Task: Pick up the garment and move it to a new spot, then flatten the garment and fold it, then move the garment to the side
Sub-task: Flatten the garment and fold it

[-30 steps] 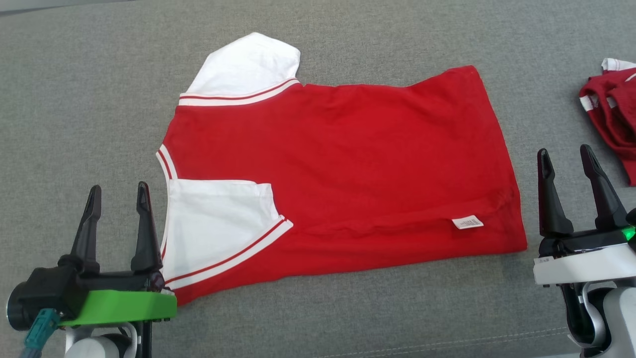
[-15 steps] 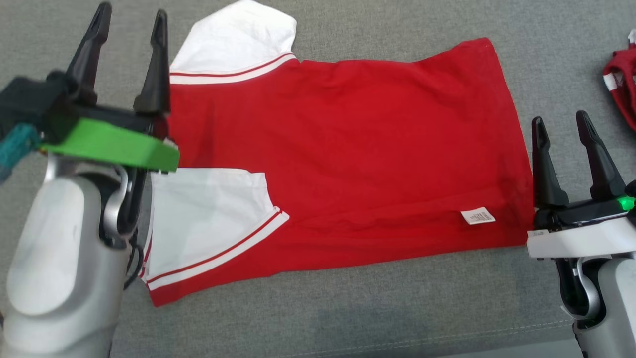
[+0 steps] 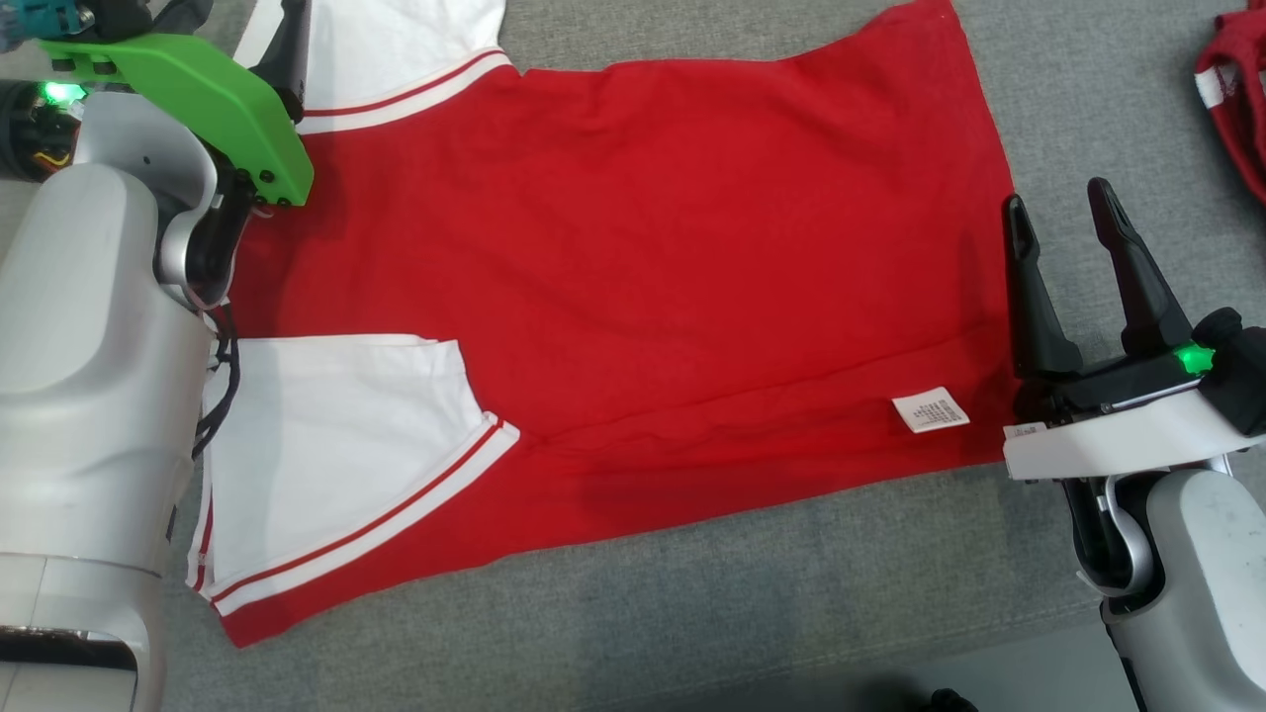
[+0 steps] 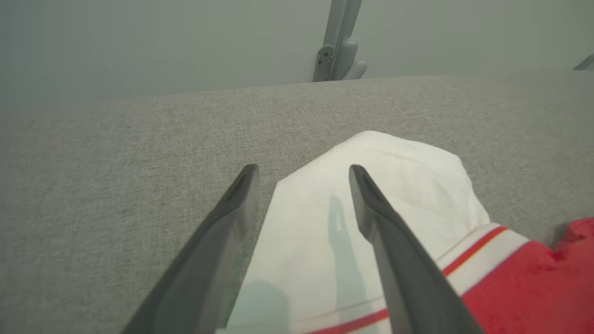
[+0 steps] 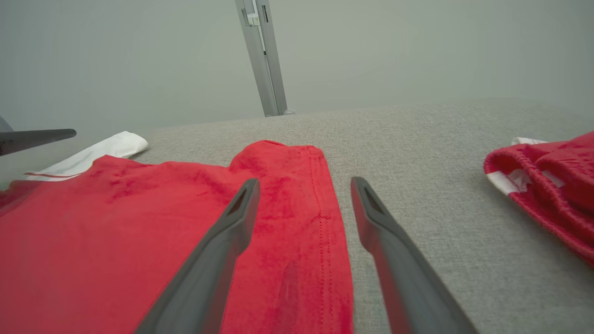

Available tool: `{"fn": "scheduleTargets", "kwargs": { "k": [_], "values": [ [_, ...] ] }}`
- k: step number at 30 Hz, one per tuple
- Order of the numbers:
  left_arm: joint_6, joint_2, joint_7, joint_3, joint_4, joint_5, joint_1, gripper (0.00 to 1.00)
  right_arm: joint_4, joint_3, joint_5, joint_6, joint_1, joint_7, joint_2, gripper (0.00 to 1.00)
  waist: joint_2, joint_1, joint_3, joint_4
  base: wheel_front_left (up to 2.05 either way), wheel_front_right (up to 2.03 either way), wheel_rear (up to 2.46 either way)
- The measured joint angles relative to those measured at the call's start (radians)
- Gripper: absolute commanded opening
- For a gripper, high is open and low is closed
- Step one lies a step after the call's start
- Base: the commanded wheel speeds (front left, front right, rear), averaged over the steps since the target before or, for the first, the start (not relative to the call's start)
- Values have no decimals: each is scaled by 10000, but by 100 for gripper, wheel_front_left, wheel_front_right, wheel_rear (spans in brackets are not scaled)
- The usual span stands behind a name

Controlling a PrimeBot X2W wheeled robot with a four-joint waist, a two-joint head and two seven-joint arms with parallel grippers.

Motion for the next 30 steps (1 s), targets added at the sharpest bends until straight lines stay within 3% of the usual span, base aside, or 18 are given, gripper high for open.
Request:
{"fn": "scheduleTargets", "kwargs": {
  "k": [7, 8, 9, 10, 15, 21, 30],
  "values": [
    [-10, 153, 318, -387, 1499, -581, -559, 100, 155, 67, 138, 0, -193, -2, 15, 100, 0, 0, 181, -263, 0, 0, 0],
    [-15, 176, 364, -453, 1687, -654, -665, 89, 188, 58, 151, 0, -262, -2, 0, 100, 0, 0, 180, -283, 0, 0, 0],
    [-15, 180, 372, -514, 1812, -734, -749, 38, 196, 35, 157, 0, -328, -2, -23, 100, 0, 0, 167, -291, 0, 0, 0],
    [-15, 176, 370, -583, 1906, -817, -800, 0, 217, 12, 198, 0, -403, -2, -46, 100, 0, 0, 150, -295, 0, 0, 0],
    [-15, 169, 40, -986, 2217, -1012, -921, 0, 660, -128, 407, 0, -1168, -12, -345, 100, 0, 0, 92, -263, 0, 0, 0],
    [-15, -136, -433, -1515, 2349, -1193, -1220, 0, 2040, 65, 523, 0, -2754, -12, -936, 100, 0, 0, 112, 20, 0, 0, 0],
    [-15, -692, -1177, -2399, 2217, -1473, -1665, 0, 4387, 1400, 1200, 0, -4454, 138, -1453, 100, 0, 0, 407, 838, 0, 0, 0]
  ]
}}
